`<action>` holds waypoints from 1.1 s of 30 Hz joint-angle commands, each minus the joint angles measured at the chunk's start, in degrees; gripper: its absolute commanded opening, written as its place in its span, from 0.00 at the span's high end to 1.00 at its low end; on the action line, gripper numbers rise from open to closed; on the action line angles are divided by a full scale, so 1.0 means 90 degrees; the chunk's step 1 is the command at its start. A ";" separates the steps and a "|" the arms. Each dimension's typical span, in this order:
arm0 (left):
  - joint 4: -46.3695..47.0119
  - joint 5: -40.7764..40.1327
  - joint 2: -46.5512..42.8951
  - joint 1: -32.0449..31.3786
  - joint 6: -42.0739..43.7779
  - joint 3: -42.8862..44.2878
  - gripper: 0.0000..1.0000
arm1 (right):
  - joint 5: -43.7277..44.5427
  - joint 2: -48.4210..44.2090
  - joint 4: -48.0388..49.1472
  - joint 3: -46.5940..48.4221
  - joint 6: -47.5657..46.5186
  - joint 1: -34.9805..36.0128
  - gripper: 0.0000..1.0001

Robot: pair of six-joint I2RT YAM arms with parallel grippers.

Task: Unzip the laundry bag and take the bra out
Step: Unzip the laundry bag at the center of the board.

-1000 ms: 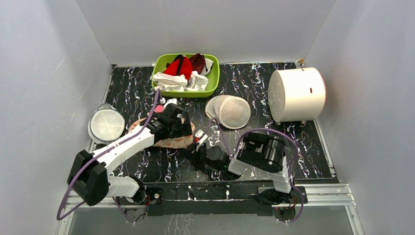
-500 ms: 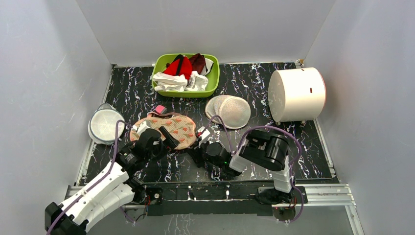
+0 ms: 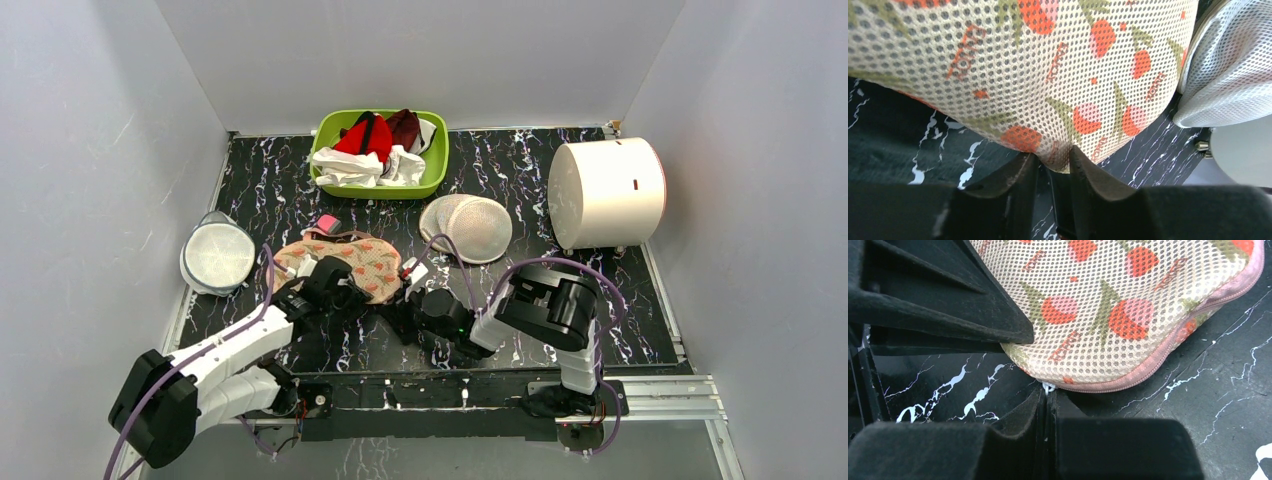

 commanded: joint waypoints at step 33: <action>0.0510 0.1549 0.1321 0.0214 0.4674 0.0518 1.00 | -0.1805 -0.2352 -0.2180 -0.1094 -0.0384 -0.1019 1.00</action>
